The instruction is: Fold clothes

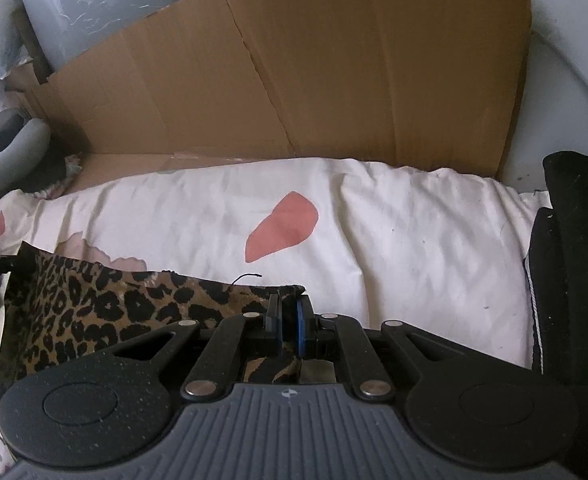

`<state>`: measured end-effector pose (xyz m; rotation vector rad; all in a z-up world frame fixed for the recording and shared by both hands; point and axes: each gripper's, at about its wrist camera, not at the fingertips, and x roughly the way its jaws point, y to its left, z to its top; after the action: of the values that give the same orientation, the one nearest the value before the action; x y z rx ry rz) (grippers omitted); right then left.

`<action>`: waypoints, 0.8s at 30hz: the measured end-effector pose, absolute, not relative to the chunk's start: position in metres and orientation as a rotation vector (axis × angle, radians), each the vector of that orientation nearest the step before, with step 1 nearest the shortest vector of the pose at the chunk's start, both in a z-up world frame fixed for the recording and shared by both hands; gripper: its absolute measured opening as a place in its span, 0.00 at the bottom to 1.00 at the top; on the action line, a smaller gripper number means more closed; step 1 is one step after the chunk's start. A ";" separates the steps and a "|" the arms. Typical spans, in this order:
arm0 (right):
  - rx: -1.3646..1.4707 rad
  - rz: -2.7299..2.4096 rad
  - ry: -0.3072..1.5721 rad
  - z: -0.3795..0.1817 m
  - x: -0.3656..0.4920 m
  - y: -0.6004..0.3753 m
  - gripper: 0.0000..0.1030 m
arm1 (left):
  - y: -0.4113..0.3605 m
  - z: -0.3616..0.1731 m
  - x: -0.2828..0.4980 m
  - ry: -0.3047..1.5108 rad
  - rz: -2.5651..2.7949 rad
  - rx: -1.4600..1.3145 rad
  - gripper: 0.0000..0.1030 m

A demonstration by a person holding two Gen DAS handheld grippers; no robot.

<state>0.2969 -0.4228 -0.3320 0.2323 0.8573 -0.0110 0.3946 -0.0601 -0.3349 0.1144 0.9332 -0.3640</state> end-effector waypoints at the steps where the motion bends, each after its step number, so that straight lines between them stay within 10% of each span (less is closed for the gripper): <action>1: 0.226 -0.013 0.850 -0.330 0.296 -0.422 0.05 | -0.060 -0.332 0.393 0.921 -0.365 0.118 0.08; 19: 0.192 -0.026 0.924 -0.370 0.307 -0.416 0.07 | -0.070 -0.372 0.409 0.986 -0.353 0.164 0.21; 24: 0.284 -0.083 0.921 -0.367 0.302 -0.430 0.28 | -0.065 -0.355 0.402 0.962 -0.295 0.195 0.35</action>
<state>0.3016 -0.4298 -0.3665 0.2835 0.9212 -0.0827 0.4018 -0.0646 -0.3547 0.1951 0.9625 -0.2953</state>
